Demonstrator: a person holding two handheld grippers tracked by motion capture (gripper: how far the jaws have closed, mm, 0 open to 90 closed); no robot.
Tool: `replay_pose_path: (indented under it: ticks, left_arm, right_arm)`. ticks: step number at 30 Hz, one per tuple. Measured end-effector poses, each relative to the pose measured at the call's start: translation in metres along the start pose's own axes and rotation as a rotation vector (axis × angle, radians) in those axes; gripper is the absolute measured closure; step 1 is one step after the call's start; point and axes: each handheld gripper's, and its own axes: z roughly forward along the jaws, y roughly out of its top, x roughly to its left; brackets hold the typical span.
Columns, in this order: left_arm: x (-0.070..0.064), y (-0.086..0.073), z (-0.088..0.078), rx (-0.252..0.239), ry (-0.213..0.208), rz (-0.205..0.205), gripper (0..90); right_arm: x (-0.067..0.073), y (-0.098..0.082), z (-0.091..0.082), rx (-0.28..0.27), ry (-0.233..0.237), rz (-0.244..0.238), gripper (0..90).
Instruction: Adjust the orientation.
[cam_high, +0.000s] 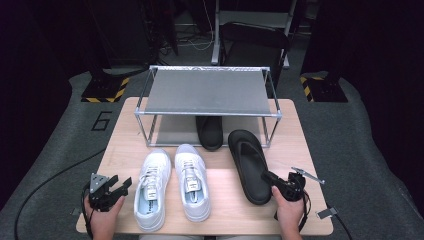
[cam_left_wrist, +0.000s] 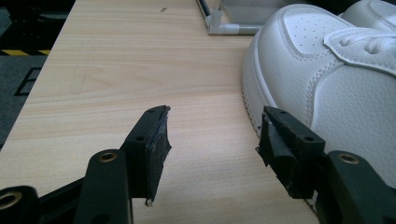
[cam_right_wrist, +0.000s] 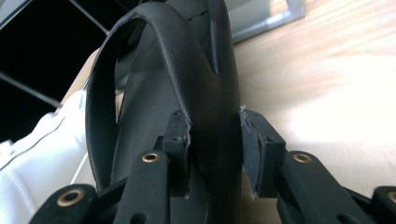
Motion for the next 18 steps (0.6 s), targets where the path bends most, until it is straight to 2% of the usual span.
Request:
replay_pose_path:
  ticks: [8, 10, 14, 18]
  left_arm:
    - [0.001, 0.0, 0.0, -0.003, -0.001, -0.001, 42.0]
    - [0.001, 0.0, 0.0, -0.004, -0.002, -0.002, 42.0]
    - [0.001, 0.0, 0.001, -0.004, -0.003, -0.002, 42.0]
    - [0.001, 0.0, 0.001, 0.0, -0.003, -0.002, 42.0]
  right_arm:
    - [0.007, 0.015, 0.033, -0.02, -0.033, -0.016, 64.8]
    - [0.009, 0.02, 0.041, -0.013, -0.042, -0.005, 64.7]
    - [0.012, 0.027, 0.055, -0.033, -0.05, 0.01, 64.8]
    - [0.016, 0.033, 0.064, -0.051, -0.078, 0.006, 64.7]
